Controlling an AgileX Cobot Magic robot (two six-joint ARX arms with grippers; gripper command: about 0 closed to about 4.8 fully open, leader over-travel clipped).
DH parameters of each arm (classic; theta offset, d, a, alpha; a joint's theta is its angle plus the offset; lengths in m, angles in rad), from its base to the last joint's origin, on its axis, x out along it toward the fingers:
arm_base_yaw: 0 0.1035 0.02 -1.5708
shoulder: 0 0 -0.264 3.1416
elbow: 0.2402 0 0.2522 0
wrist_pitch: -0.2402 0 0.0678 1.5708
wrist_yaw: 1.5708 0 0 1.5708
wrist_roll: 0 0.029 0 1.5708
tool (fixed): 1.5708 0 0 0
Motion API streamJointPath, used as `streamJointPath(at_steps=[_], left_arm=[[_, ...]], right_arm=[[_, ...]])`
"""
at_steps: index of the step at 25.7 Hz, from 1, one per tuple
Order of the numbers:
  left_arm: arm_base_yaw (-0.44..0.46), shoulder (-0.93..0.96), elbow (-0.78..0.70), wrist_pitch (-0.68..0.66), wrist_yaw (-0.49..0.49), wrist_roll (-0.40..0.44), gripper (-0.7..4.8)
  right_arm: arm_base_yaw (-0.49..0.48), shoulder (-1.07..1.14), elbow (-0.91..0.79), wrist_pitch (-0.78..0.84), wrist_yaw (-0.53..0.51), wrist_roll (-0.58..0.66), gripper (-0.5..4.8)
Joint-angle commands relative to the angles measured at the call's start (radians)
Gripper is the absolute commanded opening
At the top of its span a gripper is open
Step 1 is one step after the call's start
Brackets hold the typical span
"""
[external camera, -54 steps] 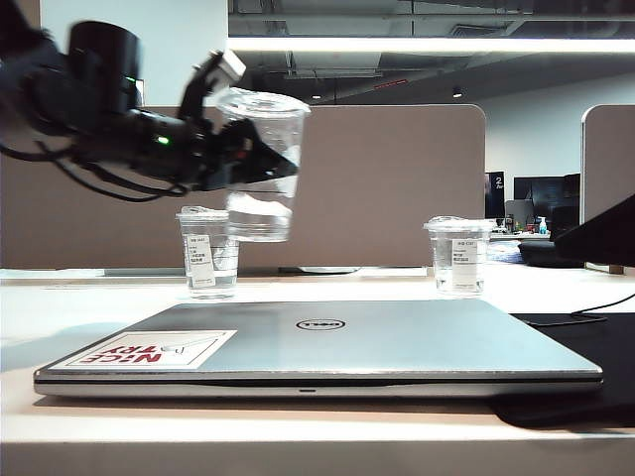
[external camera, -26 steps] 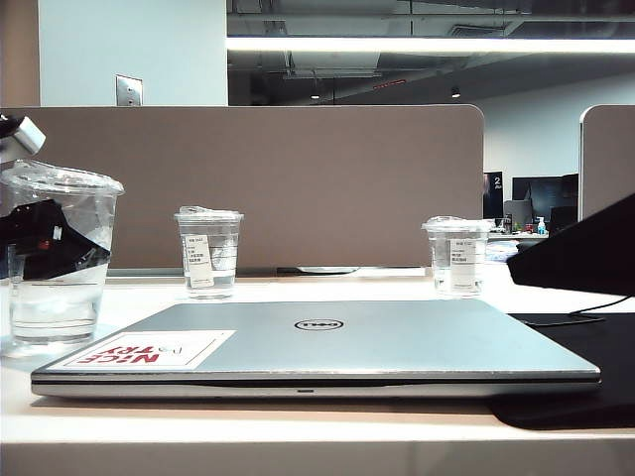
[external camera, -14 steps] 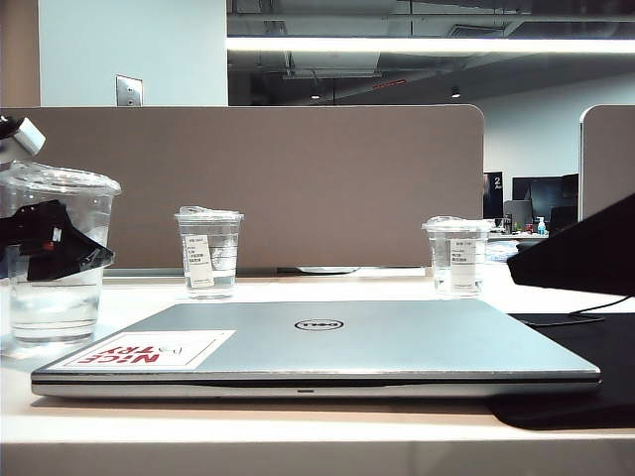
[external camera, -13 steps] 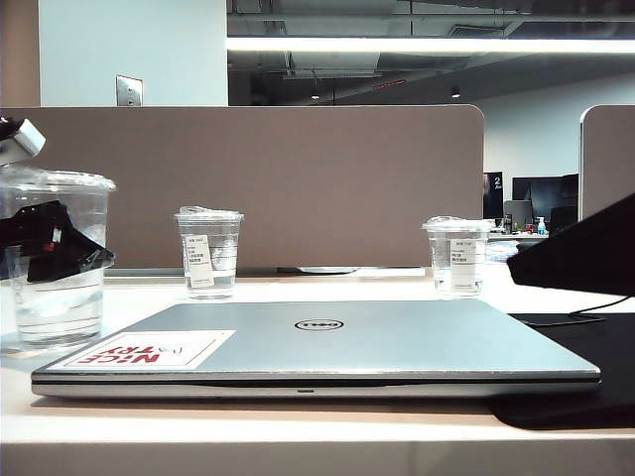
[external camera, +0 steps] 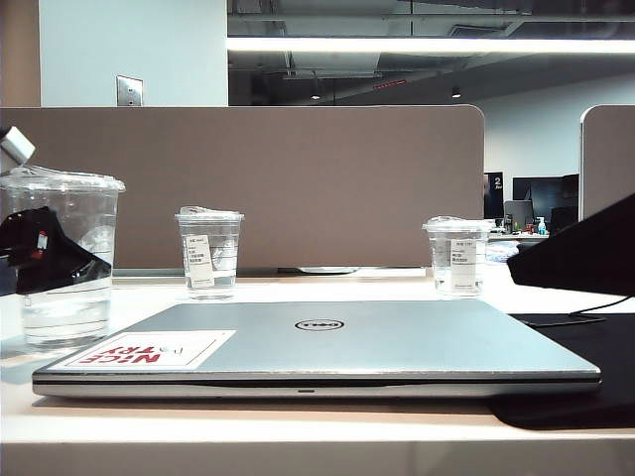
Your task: Pick up the coffee cup on the middle and place it on the left side of the laptop.
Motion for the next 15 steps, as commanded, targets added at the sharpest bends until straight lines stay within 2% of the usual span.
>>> streamJointPath(at_steps=[1, 8, 11, 15], left_arm=[[0.002, -0.013, -0.037, 0.098, 0.008, -0.022, 4.79], [0.002, -0.091, -0.131, 0.151, -0.005, -0.041, 4.79], [0.002, -0.163, -0.199, 0.156, -0.072, -0.04, 4.79], [0.002, -0.237, -0.244, 0.148, -0.098, -0.058, 4.79]], right_arm=[[-0.002, -0.002, -0.004, 0.018, 0.0, 0.0, -0.05], [-0.045, -0.002, -0.004, 0.018, 0.0, 0.0, -0.05], [-0.066, -0.002, -0.004, 0.018, 0.0, 0.0, -0.05], [-0.09, -0.002, -0.004, 0.018, 0.0, 0.0, -0.05]])
